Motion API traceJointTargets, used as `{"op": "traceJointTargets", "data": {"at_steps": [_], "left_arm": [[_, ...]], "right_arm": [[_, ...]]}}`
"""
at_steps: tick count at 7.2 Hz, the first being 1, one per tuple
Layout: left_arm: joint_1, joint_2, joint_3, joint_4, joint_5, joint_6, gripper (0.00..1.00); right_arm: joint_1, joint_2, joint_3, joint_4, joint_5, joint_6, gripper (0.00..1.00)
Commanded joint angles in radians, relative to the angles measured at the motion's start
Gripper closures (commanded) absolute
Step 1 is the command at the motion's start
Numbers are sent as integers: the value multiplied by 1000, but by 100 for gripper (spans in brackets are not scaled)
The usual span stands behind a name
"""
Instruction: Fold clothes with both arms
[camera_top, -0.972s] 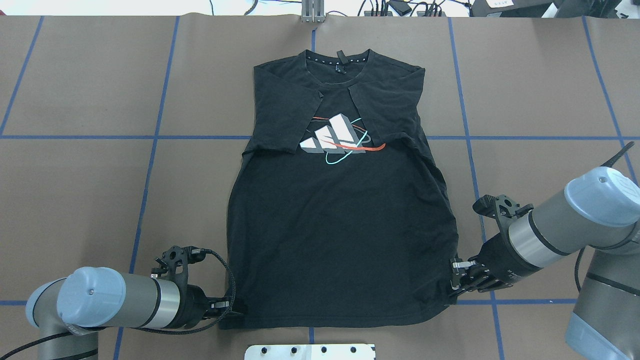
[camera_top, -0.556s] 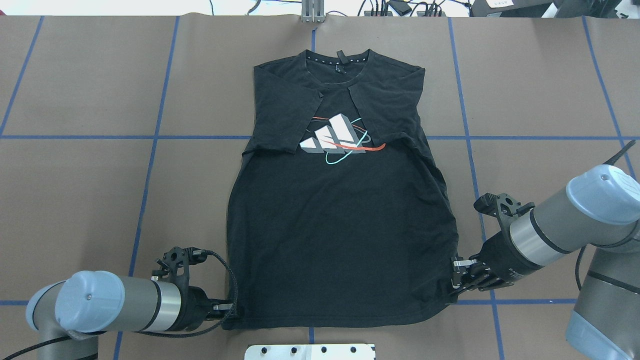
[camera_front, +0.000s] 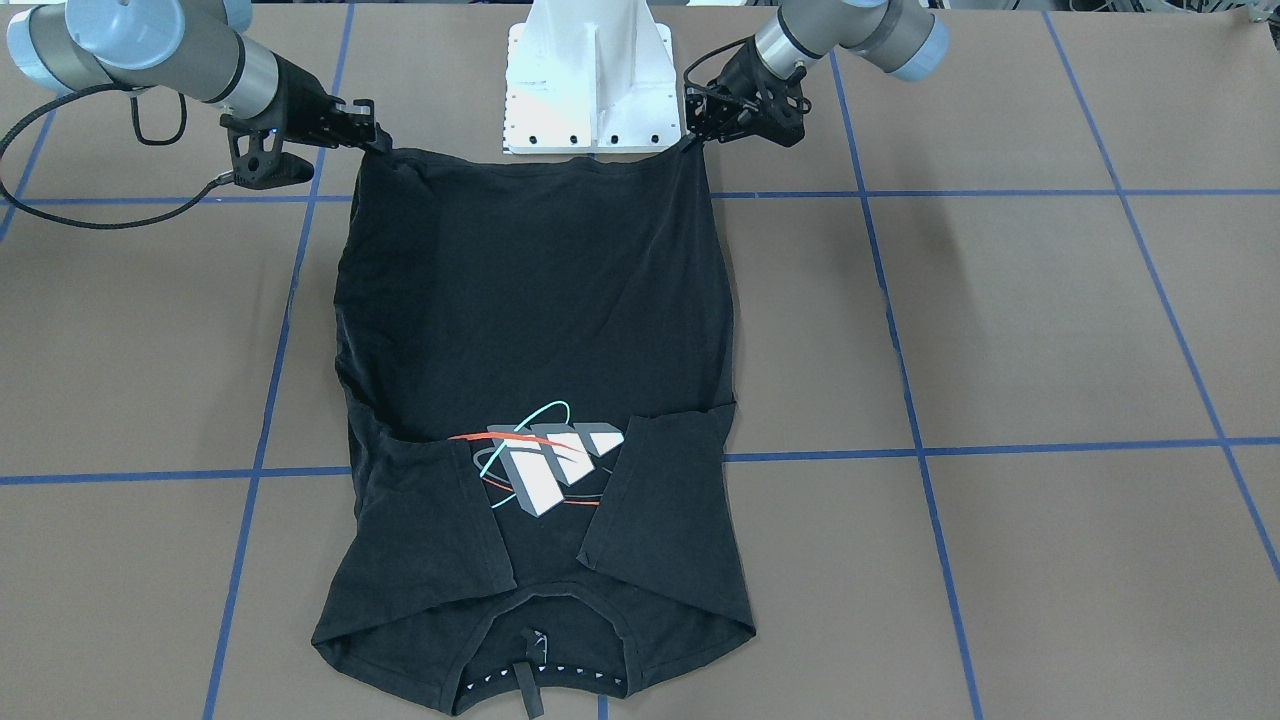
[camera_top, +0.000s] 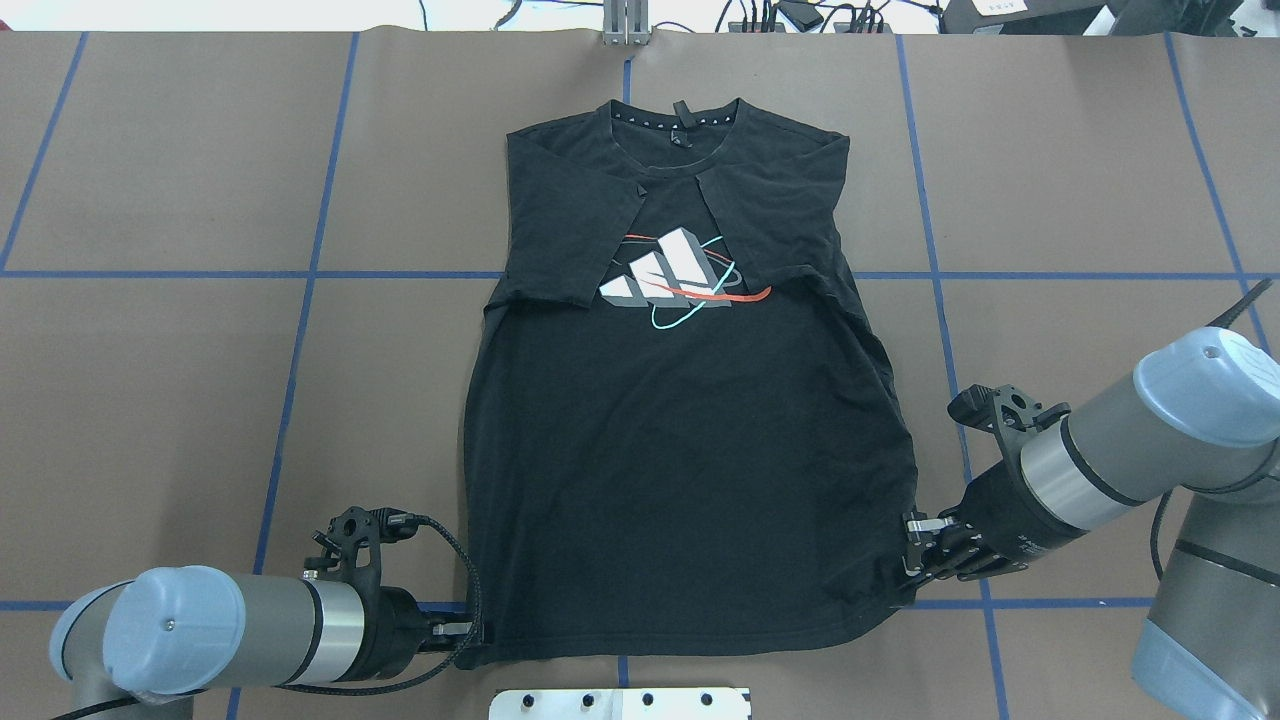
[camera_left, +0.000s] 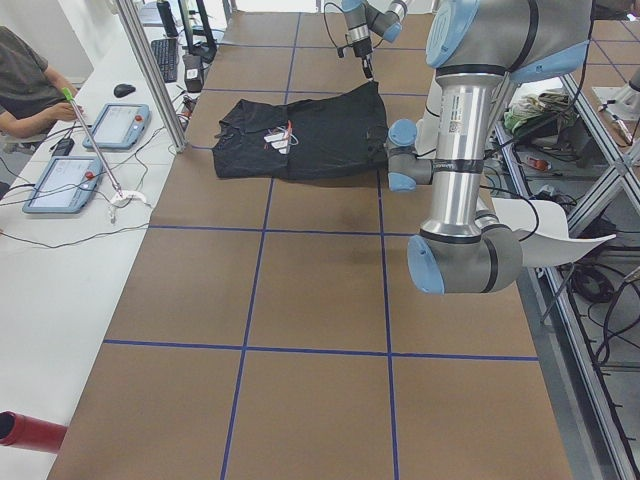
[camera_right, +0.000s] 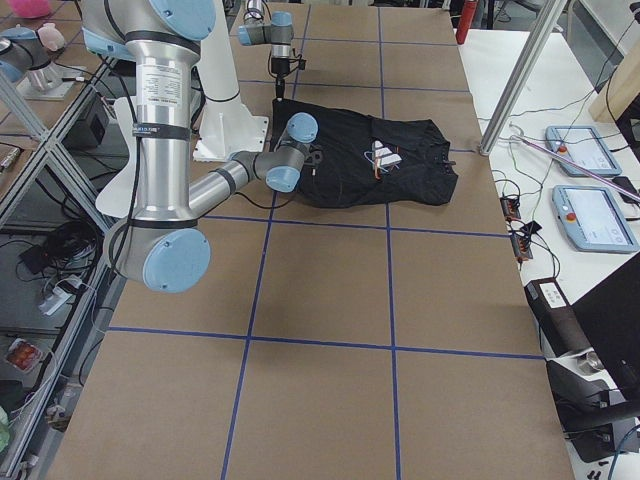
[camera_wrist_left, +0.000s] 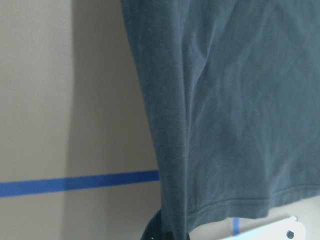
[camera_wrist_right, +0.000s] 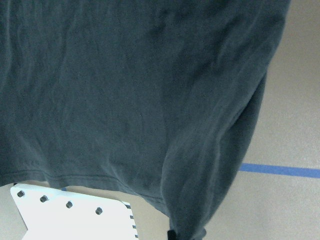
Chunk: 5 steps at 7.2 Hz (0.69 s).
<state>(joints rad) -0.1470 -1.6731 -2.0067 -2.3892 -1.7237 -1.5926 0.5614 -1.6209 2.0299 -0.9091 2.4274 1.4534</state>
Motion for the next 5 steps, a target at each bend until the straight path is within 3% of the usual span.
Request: {"op": "traceJointTargets", "data": {"at_steps": [1, 3, 5], "left_arm": [[-58, 27, -75, 22, -61, 0, 100], [-182, 56, -86, 65, -219, 0, 100], [-187, 94, -113, 77, -244, 0, 100]], "right_arm": [[24, -80, -52, 218, 77, 1, 100], [60, -161, -62, 350, 165, 15, 100], [77, -204, -62, 468, 215, 92, 100]]}}
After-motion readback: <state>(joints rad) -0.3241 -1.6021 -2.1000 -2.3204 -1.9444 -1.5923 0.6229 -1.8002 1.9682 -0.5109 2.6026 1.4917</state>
